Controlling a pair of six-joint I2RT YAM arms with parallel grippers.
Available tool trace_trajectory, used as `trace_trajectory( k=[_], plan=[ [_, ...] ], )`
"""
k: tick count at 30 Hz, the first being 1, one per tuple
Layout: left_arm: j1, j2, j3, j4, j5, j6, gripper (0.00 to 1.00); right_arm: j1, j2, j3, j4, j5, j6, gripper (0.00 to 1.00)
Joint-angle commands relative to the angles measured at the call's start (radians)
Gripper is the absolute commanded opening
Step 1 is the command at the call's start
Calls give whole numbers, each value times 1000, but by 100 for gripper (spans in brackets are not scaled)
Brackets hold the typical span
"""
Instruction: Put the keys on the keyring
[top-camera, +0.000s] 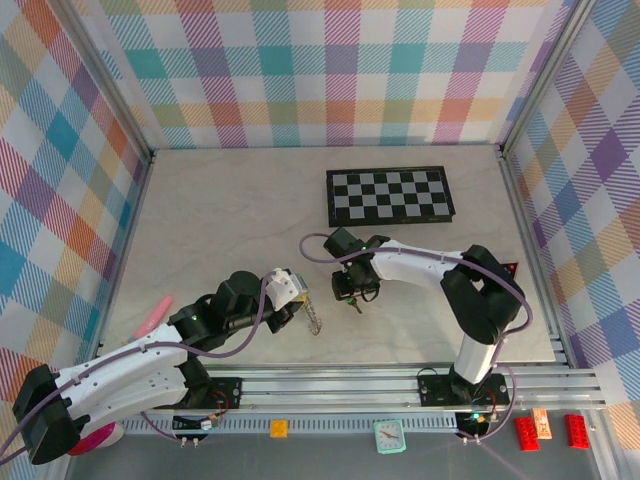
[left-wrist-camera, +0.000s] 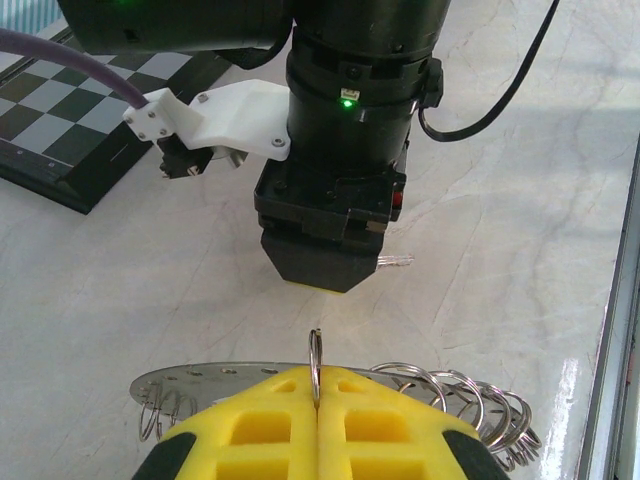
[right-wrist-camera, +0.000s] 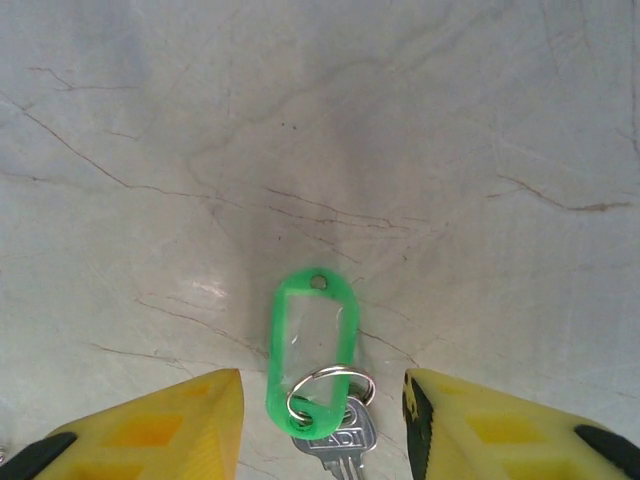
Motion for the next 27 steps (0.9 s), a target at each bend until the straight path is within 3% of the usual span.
trace_trajectory(
  k=[1, 27],
  plan=[
    [-11, -10, 11, 22, 0, 4, 0, 12, 37, 35, -46, 32, 11, 45],
    [-11, -13, 9, 20, -2, 3, 0, 25, -8, 20, -133, 100, 38, 28]
  ],
)
